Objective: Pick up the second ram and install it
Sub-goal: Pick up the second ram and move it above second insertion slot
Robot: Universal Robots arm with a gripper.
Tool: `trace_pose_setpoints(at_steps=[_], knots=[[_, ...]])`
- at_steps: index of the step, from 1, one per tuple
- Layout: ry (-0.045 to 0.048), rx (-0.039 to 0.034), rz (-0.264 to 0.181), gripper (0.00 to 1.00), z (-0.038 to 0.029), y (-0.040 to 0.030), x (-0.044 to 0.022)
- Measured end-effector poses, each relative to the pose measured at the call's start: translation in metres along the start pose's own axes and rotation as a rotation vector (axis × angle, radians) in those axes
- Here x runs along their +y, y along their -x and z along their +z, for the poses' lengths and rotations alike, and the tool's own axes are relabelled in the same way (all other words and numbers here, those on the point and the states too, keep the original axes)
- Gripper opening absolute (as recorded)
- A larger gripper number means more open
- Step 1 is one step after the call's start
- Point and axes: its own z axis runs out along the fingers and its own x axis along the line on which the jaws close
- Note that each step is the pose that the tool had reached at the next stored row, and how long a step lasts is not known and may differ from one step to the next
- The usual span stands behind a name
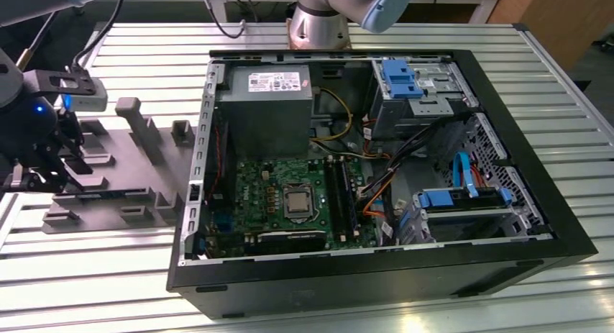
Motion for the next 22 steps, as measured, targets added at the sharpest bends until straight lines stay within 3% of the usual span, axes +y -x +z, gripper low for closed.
trace_pose_setpoints(at_steps=[4, 13, 22], knots=[[-0.0001, 0.0000, 0.005, 0.39, 0.0040, -0.0001, 0.0000], [-0.0003, -0.0002, 0.005, 0.39, 0.0055, -0.0004, 0.0000], [-0.0002, 0.0000, 0.005, 0.39, 0.0202, -0.0013, 0.0000]])
